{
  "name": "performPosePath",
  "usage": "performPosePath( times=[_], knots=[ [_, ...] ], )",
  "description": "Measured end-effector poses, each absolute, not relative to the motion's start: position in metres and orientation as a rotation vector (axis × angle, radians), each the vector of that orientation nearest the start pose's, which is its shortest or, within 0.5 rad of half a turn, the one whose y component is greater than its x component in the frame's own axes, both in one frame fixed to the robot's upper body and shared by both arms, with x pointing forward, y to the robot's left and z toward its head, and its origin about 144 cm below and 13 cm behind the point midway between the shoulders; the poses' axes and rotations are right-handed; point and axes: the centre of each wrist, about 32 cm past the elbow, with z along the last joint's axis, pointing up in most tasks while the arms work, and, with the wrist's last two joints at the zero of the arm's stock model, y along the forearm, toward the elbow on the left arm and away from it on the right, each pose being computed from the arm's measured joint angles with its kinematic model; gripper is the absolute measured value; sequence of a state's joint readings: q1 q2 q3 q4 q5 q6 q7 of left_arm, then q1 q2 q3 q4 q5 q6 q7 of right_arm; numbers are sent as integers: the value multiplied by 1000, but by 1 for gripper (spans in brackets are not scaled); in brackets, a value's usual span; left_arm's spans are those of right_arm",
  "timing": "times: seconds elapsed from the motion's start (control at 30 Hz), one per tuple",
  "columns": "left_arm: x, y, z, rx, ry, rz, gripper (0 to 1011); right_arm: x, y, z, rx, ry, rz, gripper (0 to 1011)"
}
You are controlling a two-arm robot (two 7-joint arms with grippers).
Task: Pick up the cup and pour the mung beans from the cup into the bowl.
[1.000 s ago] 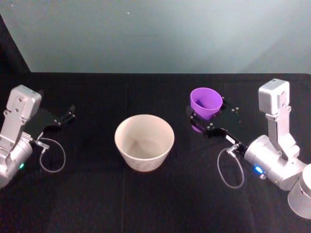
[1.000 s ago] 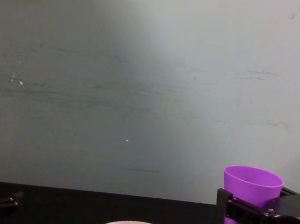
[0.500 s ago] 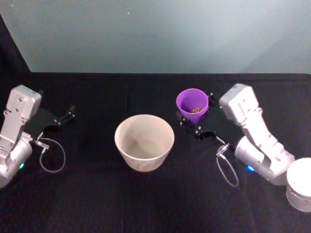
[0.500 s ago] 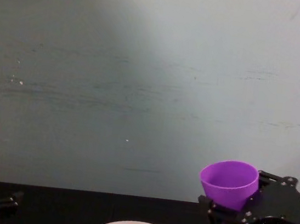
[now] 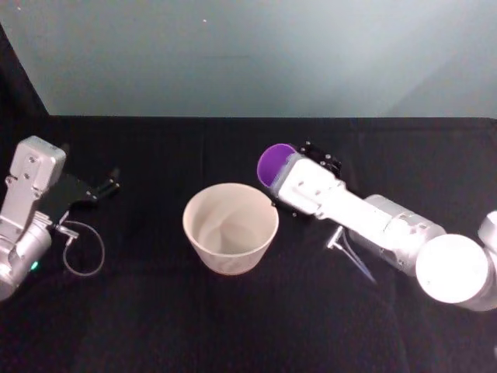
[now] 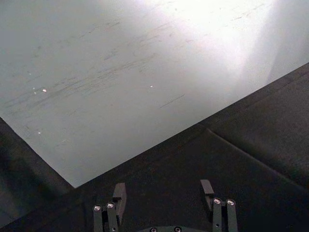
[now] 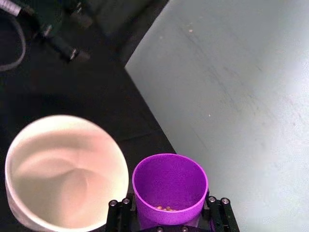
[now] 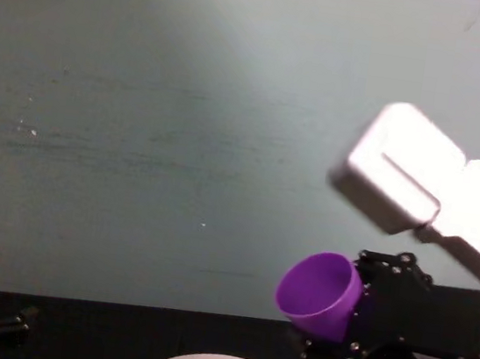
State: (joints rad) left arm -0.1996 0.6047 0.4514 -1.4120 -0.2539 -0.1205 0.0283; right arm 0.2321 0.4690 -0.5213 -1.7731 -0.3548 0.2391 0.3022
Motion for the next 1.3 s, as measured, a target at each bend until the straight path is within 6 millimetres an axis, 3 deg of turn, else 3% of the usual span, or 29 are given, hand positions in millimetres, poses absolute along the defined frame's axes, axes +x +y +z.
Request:
performPosePath(
  times=[0.4,1.3],
  knots=[
    [489,310,1140,304,-285,1248,1000,474,-166,1246,-785,-808,-751,726],
    [489,310,1140,304,-285,1248,1000,467,-119,1240,-1067,-1116,-625,726]
  ],
)
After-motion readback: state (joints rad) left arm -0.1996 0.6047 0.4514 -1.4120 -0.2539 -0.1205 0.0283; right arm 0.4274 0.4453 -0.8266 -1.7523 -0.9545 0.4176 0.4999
